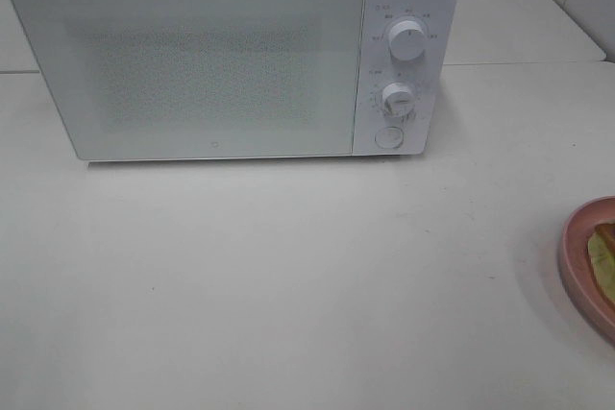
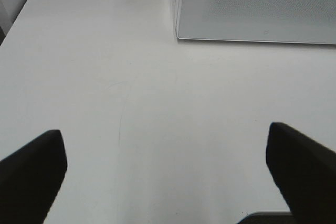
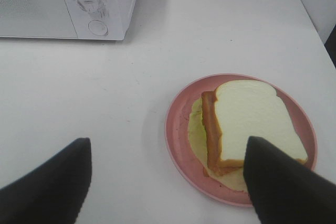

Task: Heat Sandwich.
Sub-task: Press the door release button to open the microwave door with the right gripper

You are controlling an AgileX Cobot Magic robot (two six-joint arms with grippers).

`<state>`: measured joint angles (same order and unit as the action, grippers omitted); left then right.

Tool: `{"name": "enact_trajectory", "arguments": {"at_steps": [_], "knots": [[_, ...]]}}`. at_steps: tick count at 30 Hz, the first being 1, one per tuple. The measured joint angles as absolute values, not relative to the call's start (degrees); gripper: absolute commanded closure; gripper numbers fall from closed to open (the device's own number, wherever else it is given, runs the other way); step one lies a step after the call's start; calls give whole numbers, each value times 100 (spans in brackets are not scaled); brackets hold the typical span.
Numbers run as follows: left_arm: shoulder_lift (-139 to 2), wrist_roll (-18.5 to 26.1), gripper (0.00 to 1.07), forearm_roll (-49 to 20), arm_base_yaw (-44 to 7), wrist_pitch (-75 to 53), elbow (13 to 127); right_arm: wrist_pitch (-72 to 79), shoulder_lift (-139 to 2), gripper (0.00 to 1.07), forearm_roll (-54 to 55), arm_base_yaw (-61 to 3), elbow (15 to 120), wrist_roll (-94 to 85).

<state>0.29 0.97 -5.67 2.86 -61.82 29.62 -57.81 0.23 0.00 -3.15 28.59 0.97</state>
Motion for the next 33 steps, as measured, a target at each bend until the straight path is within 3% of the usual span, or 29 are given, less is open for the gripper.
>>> {"name": "enact_trajectory", "arguments": {"at_steps": [33], "knots": [[29,97,9,-567,286,-6182,2962,-5477,11,28,0,-315,2974,97]]}}
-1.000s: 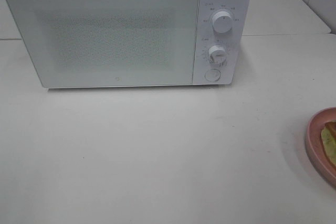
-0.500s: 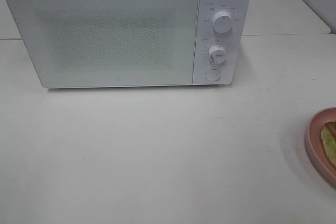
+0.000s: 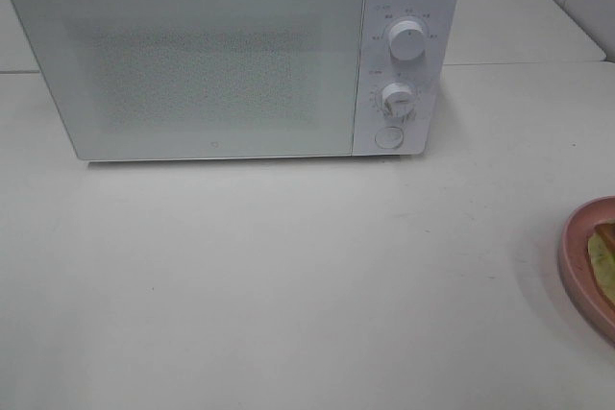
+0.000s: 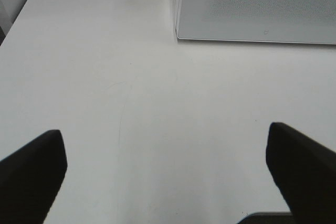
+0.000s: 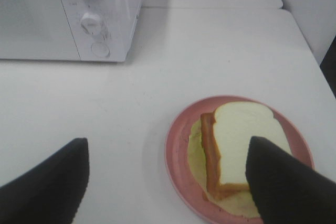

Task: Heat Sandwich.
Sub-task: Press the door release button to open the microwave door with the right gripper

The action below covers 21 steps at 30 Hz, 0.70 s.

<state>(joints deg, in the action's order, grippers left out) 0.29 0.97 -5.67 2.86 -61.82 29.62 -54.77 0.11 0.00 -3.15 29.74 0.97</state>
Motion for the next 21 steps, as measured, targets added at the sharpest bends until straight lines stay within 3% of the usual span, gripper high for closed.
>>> {"name": "enact_trajectory", "arguments": {"at_steps": [21], "knots": [[29,97,9,-567,286,-6182,2962,-3994,-1839,31,0,-315,2991,97]]}}
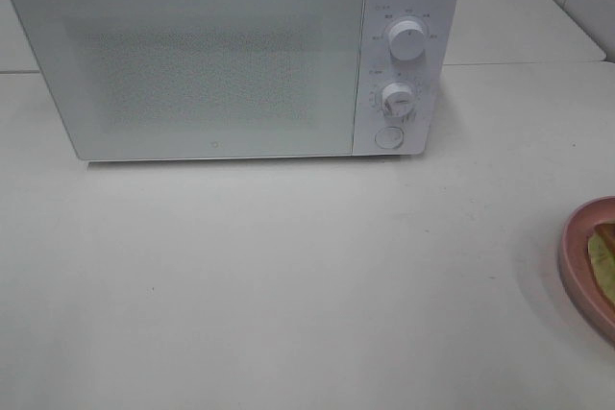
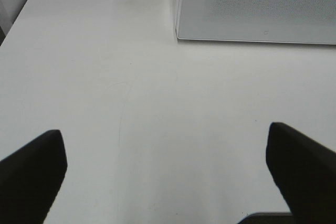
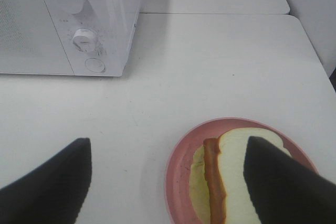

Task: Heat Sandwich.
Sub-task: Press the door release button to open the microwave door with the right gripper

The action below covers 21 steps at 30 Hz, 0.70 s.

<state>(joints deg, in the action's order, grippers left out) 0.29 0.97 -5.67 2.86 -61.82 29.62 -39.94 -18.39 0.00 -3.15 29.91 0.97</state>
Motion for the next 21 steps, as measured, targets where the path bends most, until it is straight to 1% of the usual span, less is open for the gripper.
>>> {"name": "enact_trajectory", "arguments": {"at_steps": [10,21], "knots": [[29,97,9,-567,286,-6182,2962,-3610,-2601,30,0,-315,2991,97],[29,97,9,-567,286,-6182,2962,-2710,-3598,31,0,-315,2991,97]]}}
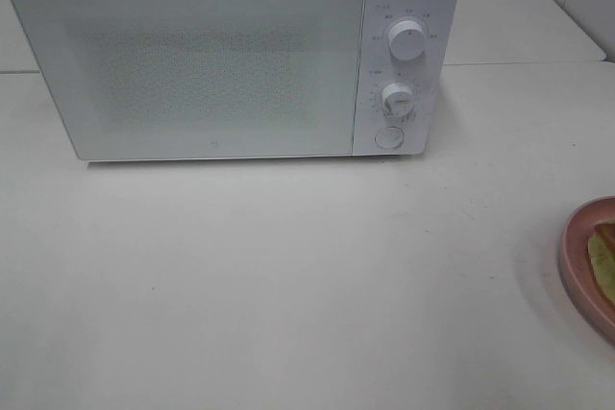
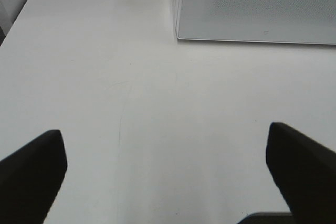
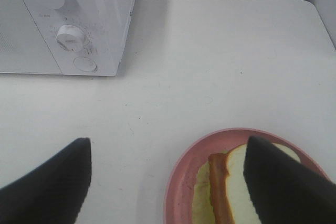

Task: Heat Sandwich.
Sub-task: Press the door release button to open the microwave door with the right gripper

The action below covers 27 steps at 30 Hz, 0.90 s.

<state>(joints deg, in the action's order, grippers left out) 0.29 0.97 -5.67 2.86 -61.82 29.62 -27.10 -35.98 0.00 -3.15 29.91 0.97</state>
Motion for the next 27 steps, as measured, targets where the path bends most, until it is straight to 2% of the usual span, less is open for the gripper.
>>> {"name": "enact_trajectory", "arguments": {"at_steps": [27], "knots": [[29,97,9,-567,286,-6182,2962,-189,-6245,31,40,-315,2985,132]]}}
